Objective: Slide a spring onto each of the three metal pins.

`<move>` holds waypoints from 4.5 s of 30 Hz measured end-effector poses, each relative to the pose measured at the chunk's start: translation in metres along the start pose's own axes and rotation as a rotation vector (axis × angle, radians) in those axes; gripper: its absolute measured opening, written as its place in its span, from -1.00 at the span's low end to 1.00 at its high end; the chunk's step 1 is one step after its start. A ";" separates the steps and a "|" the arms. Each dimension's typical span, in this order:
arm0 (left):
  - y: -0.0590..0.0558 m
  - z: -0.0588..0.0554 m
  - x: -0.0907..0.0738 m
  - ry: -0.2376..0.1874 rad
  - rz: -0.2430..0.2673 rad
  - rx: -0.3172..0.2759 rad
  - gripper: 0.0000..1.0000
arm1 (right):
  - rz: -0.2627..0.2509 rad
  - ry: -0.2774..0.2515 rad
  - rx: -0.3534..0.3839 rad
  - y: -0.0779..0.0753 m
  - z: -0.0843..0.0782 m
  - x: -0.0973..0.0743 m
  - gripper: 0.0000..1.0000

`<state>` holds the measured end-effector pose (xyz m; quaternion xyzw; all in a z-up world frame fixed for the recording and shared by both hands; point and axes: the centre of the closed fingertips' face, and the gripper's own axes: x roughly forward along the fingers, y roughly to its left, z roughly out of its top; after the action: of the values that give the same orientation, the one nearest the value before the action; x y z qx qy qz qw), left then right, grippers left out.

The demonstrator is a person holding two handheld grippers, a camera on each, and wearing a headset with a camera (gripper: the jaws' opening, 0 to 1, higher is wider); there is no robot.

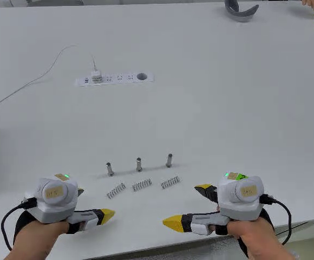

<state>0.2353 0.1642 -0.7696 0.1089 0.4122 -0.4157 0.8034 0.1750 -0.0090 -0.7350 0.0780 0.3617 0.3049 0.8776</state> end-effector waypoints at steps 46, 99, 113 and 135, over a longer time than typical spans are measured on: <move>0.000 0.018 0.043 0.084 -0.055 0.175 -0.45 | -0.013 -0.001 0.016 -0.001 -0.002 -0.006 0.71; -0.036 0.056 -0.013 -0.022 -0.042 0.181 -0.79 | 0.079 -0.071 0.040 0.011 0.027 -0.008 0.46; -0.061 0.097 -0.023 -0.055 -0.121 0.319 -0.79 | 0.192 -0.189 0.130 0.023 0.079 -0.005 0.13; -0.109 0.116 -0.029 -0.057 -0.234 0.482 -0.79 | 0.336 -0.221 0.217 0.044 0.102 0.004 -0.39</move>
<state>0.2099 0.0523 -0.6556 0.2369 0.2882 -0.5949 0.7119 0.2259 0.0370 -0.6472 0.2640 0.2759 0.3956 0.8353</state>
